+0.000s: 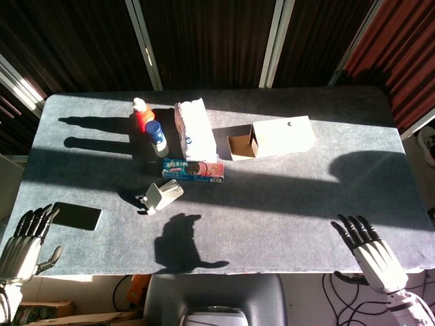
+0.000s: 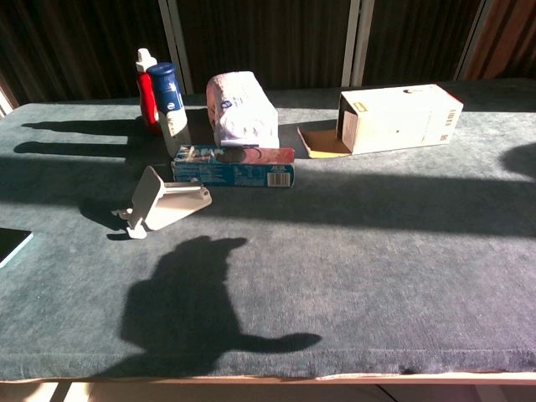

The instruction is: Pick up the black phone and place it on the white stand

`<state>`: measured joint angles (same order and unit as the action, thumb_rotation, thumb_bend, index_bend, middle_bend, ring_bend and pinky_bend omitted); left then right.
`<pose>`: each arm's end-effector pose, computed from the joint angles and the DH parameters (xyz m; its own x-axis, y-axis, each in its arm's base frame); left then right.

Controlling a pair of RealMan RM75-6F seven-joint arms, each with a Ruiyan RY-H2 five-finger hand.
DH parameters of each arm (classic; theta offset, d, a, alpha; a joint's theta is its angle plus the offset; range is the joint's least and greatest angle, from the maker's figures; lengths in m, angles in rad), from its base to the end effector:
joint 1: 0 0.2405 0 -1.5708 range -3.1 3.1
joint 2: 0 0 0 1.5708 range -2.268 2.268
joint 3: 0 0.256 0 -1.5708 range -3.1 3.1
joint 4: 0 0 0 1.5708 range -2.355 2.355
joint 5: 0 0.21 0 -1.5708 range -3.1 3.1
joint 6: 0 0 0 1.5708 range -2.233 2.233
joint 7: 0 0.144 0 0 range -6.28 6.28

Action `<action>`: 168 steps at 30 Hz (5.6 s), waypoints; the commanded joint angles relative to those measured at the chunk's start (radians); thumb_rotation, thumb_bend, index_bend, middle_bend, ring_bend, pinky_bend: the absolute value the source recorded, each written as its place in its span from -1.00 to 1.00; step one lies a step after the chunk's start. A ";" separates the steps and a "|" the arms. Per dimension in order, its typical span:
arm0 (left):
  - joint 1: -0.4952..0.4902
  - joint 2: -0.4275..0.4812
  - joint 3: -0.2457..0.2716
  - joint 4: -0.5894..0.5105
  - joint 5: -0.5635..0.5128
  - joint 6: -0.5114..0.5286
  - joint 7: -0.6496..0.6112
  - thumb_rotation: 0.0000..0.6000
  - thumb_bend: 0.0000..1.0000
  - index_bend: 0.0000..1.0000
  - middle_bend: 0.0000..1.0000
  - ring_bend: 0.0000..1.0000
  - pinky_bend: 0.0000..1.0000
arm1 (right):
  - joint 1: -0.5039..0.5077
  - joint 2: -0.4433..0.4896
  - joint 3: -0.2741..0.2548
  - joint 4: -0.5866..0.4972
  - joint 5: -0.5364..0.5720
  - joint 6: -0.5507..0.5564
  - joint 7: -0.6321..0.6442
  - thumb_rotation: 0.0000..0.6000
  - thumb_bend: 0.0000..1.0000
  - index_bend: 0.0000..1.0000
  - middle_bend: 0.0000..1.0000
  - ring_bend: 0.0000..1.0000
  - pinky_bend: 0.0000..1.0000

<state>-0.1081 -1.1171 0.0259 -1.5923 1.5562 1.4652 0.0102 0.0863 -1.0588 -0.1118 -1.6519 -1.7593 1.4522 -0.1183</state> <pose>-0.3112 0.1719 0.1458 0.4347 0.0848 0.8966 0.8997 -0.0837 -0.4283 -0.2897 -0.1401 0.1360 0.5446 -0.1572 0.8238 -0.8253 -0.2750 0.4932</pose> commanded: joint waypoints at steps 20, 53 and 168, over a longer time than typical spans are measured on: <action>-0.347 0.022 -0.001 0.296 0.024 -0.535 -0.232 1.00 -0.30 -1.00 -1.00 -1.00 -1.00 | 0.016 0.005 -0.025 0.003 -0.041 -0.045 0.005 1.00 -0.53 -1.00 -1.00 -1.00 -1.00; -0.472 -0.114 0.001 0.392 -0.234 -0.850 0.023 1.00 -0.38 -1.00 -1.00 -1.00 -1.00 | 0.031 -0.004 -0.030 -0.012 -0.032 -0.084 -0.025 1.00 -0.53 -1.00 -1.00 -1.00 -1.00; -0.375 -0.696 -0.431 0.060 -0.618 -0.170 -0.178 1.00 -0.19 0.61 1.00 0.69 -0.37 | 0.055 -0.011 -0.044 -0.023 -0.024 -0.135 -0.047 1.00 -0.53 -1.00 -1.00 -1.00 -1.00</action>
<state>-0.4854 -1.8126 -0.4073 -1.5297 0.9351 1.2937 -0.1658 0.1413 -1.0697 -0.1555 -1.6754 -1.7838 1.3176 -0.1650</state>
